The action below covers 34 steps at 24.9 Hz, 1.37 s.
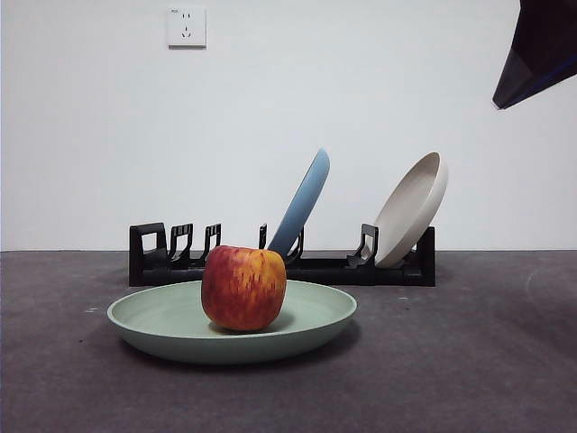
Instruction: Take the green plate from the plate rack,put the plate on the table,take the apple from the table,put the apple in the plate
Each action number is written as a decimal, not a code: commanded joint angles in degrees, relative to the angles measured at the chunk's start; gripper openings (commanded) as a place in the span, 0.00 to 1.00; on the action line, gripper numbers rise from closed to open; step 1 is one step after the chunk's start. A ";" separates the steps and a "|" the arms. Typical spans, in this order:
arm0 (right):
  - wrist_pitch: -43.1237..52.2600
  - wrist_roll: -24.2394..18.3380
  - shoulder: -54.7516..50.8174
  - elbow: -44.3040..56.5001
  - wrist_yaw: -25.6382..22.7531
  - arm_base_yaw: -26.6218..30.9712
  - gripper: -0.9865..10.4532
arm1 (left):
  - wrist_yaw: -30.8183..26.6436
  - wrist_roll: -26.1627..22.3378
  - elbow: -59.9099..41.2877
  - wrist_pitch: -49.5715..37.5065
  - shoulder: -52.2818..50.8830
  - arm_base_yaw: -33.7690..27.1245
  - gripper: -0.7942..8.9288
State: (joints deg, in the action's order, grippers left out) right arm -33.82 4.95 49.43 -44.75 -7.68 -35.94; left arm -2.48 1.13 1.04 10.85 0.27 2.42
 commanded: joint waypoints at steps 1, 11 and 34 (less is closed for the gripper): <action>0.20 0.31 -1.03 0.02 -0.20 -0.07 0.09 | -0.09 0.39 -0.66 0.04 -0.17 -0.15 0.08; 17.05 -9.27 -26.91 15.06 -1.22 24.61 0.09 | -0.17 0.39 -0.66 0.04 -0.17 -0.15 0.08; 23.58 -3.26 -49.37 44.44 7.89 34.38 0.09 | -0.17 0.39 -0.66 0.00 -0.17 -0.15 0.08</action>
State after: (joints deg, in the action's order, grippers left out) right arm -10.20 0.67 0.21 -0.99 -0.01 -1.50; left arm -2.52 1.15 1.04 10.83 0.27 2.42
